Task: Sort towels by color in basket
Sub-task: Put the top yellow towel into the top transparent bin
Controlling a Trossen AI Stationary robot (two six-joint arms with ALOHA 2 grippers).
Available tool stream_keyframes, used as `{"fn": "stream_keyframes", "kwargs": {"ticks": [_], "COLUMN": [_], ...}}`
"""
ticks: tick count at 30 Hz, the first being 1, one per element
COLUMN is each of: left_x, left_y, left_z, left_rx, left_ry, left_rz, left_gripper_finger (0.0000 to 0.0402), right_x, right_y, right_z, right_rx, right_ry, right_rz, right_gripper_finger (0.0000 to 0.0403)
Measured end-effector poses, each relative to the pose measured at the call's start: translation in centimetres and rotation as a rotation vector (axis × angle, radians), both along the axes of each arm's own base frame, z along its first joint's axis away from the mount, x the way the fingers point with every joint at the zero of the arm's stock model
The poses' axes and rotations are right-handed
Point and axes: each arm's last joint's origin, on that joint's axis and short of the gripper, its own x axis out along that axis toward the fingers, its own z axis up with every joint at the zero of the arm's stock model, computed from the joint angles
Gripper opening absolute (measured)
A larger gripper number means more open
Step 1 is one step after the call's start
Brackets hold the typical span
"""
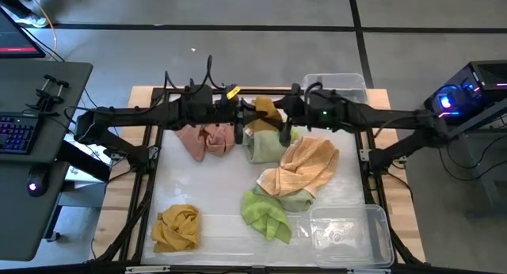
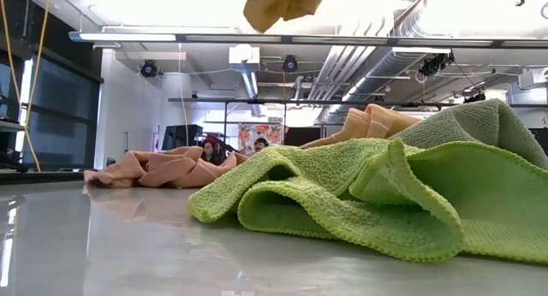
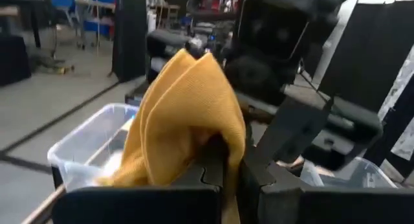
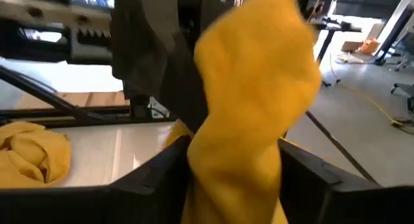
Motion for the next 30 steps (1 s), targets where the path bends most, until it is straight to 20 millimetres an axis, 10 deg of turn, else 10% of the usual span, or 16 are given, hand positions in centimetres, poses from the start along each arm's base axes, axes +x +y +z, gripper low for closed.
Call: {"fn": "stream_keyframes", "kwargs": {"ticks": [9,19,30], "left_x": [-0.7,-1.0,-1.1], "left_y": [0.0,0.7,0.4], "left_z": [0.2,-1.1,-1.5], "left_rx": [0.058,0.017,-0.057], "left_ry": [0.041,0.177,0.203], "left_rz": [0.034,0.09,0.091], "left_gripper_finger": [0.008,0.0151,0.015], "right_x": [-1.6,-11.3,-14.8], "right_y": [0.2,-4.9,-13.4], "right_z": [0.1,2.0,-4.5], "right_rx": [0.093,0.178,0.33], "right_ry": [0.177,0.622,0.807], "right_rz": [-0.053,-0.692,-0.888], "right_gripper_finger": [0.0021,0.0025,0.0104]}}
